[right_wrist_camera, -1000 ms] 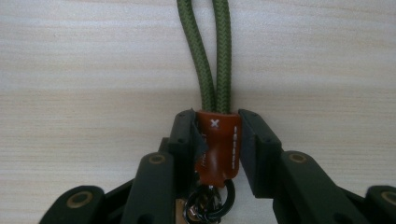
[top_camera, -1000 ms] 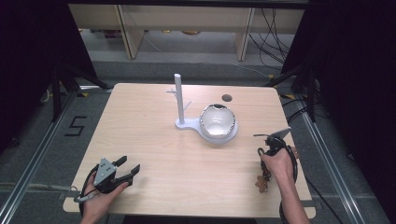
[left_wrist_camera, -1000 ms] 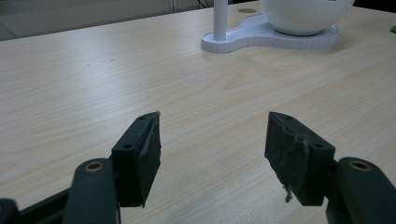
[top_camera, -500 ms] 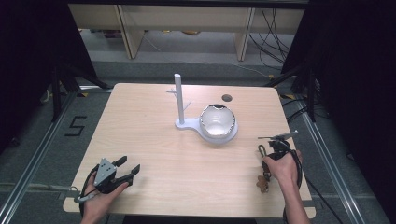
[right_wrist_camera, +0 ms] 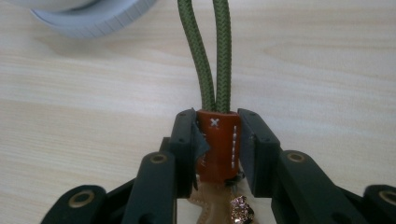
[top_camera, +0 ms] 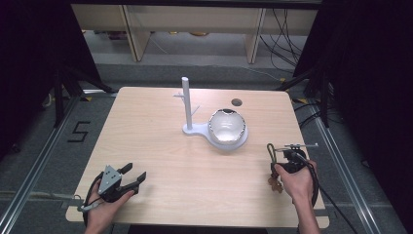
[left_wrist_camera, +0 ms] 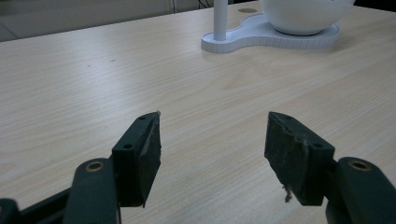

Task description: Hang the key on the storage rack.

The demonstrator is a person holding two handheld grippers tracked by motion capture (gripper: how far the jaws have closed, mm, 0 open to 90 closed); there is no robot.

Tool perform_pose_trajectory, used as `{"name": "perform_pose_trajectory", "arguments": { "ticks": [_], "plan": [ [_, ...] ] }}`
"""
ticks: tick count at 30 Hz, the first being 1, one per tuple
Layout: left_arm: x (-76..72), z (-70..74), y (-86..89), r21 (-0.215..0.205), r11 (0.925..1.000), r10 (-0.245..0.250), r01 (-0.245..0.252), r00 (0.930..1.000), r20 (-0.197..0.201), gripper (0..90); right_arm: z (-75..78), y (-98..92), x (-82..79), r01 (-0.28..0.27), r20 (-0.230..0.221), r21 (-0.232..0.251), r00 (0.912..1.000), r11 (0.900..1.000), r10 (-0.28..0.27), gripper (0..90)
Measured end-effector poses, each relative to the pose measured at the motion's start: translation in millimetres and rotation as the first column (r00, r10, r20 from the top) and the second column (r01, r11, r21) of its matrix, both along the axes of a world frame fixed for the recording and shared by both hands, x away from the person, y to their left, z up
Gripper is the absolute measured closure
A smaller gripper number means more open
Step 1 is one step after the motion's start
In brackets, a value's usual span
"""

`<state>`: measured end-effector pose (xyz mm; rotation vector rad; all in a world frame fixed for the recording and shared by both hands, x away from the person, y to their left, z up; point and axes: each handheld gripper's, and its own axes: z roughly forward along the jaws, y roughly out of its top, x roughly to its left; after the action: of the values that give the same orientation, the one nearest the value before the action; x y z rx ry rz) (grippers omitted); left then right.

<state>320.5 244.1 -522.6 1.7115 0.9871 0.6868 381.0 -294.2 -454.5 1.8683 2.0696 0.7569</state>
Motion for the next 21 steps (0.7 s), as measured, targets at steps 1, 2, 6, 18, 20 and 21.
{"name": "perform_pose_trajectory", "arguments": {
  "ticks": [1, 2, 6, 18, 20, 21],
  "plan": [
    [0.0, 0.0, 0.0, 0.000, 1.0000, 0.000, 0.000, 1.0000, 0.000, 35.8, 1.2, 0.8, -1.9, 0.004, 0.011, 0.000, 0.9999, 1.000, -0.004, 69.6],
    [0.0, 0.0, -0.1, -0.001, 1.0000, 0.001, -0.001, 1.0000, 0.000, 35.8, 1.4, 0.9, -3.3, -0.003, 0.035, 0.013, 0.9994, 1.000, 0.002, 69.6],
    [0.1, 0.0, -0.1, -0.001, 1.0000, 0.001, -0.001, 1.0000, 0.001, 35.7, 3.6, 3.6, -9.6, -0.005, 0.105, 0.043, 0.9945, 0.999, 0.000, 69.6],
    [0.8, -0.4, 1.0, -0.044, 0.9990, 0.008, -0.008, 1.0000, 0.000, 34.8, -0.3, 10.3, -19.3, -0.099, 0.326, 0.118, 0.9437, 0.988, 0.056, 69.5],
    [0.0, 0.8, 0.6, -0.048, 0.9988, 0.012, -0.013, 0.9999, -0.004, 34.5, -0.6, 13.5, -22.1, -0.086, 0.350, 0.135, 0.9360, 0.987, 0.033, 69.6],
    [-0.2, 1.3, 0.3, -0.050, 0.9987, 0.013, -0.013, 0.9999, -0.004, 34.4, -2.2, 13.1, -21.4, -0.115, 0.386, 0.126, 0.9206, 0.985, 0.058, 69.6]
  ]
}}
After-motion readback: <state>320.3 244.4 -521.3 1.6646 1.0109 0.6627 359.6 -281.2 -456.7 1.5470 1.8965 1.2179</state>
